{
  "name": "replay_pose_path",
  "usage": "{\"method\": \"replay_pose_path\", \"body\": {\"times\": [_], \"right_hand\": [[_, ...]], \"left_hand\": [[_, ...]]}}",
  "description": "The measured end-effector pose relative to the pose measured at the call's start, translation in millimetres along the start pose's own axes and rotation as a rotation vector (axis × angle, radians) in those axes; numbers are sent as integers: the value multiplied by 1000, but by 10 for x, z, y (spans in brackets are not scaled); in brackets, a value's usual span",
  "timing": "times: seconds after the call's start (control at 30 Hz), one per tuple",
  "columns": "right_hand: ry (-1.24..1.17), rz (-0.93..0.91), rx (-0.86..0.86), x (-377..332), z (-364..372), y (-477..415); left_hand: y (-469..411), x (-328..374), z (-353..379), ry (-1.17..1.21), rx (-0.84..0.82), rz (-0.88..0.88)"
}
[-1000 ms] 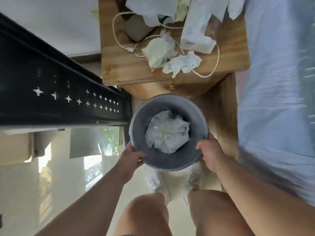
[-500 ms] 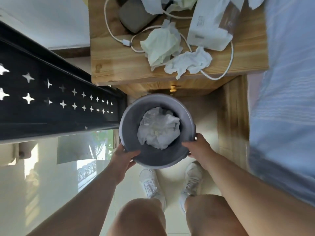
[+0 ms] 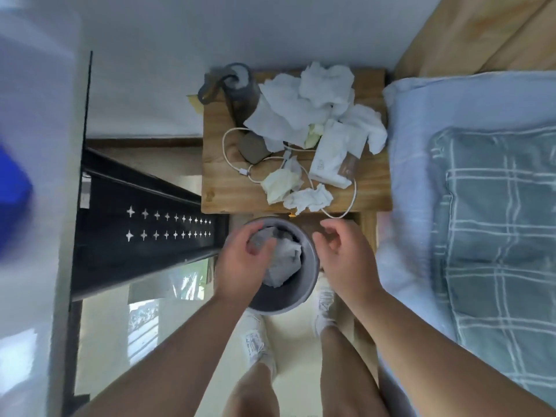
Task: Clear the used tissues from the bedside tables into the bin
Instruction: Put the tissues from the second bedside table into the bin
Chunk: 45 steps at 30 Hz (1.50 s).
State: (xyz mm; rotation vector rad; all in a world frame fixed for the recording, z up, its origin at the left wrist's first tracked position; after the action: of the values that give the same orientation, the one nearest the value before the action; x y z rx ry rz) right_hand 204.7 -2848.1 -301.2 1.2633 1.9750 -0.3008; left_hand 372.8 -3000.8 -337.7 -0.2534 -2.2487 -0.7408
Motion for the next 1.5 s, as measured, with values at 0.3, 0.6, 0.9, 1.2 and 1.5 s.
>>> {"method": "replay_pose_path", "body": {"times": [0.3, 0.6, 0.9, 1.2, 1.5], "right_hand": [[357, -458, -126, -302, 479, -732], [366, -442, -198, -83, 537, -848], [95, -373, -3, -294, 37, -563], [29, -104, -180, 334, 491, 42], [147, 154, -352, 1035, 1301, 188]], "left_hand": [[-803, 885, 453, -496, 93, 367], [-976, 636, 316, -239, 76, 179], [-610, 390, -143, 191, 164, -33], [-60, -607, -64, 246, 145, -265], [-21, -1506, 413, 143, 56, -430]]}}
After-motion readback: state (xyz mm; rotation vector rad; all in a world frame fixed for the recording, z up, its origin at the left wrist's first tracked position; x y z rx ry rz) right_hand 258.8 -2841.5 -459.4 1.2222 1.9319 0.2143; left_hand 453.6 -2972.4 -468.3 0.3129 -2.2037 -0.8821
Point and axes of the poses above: each hand's wrist, its own y-axis away from the middle knuckle, its own z-axis out of the palm, x = y × z, the point moved 8 cm from there along -y, towards the middle knuckle, and after that the axes turned 8 degrees about x, right-handed, at the moved point
